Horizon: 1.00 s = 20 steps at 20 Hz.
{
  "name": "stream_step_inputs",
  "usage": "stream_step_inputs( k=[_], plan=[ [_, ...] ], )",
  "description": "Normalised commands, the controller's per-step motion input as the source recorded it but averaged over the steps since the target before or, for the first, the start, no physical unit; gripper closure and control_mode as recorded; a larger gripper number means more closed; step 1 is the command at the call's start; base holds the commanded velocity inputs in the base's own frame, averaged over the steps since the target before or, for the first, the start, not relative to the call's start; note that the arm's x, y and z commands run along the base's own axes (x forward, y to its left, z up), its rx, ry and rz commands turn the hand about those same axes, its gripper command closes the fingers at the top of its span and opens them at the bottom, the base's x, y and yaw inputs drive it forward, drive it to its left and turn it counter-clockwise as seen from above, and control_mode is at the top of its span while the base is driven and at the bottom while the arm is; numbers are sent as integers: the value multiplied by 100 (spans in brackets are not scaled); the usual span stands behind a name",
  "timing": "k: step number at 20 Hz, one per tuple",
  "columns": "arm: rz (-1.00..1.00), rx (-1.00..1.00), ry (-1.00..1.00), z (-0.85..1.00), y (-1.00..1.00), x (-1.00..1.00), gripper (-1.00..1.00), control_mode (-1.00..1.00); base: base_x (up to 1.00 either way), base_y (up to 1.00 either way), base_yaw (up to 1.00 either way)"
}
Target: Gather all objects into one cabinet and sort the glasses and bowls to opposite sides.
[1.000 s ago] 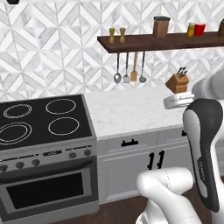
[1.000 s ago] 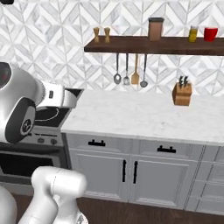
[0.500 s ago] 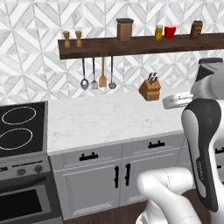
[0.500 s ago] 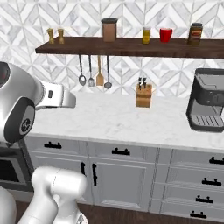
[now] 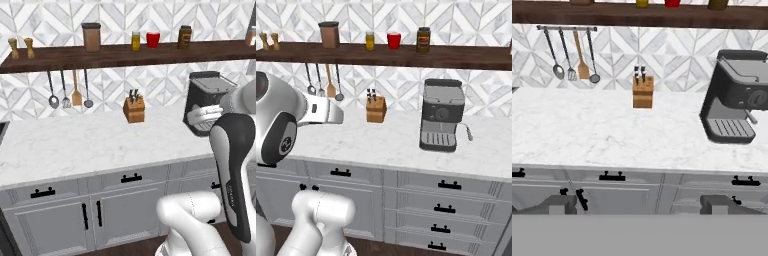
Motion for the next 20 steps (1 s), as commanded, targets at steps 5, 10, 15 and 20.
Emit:
stream_step_inputs(
  k=[5,10,15,20],
  plan=[
    [0,0,0,0,0,0,-100,100,83,-44,7],
    [0,0,0,0,0,0,-100,100,89,-8,0],
    [0,0,0,0,0,0,-100,100,75,-3,1],
    [-2,0,0,5,0,4,-100,-100,0,0,2]
  ],
)
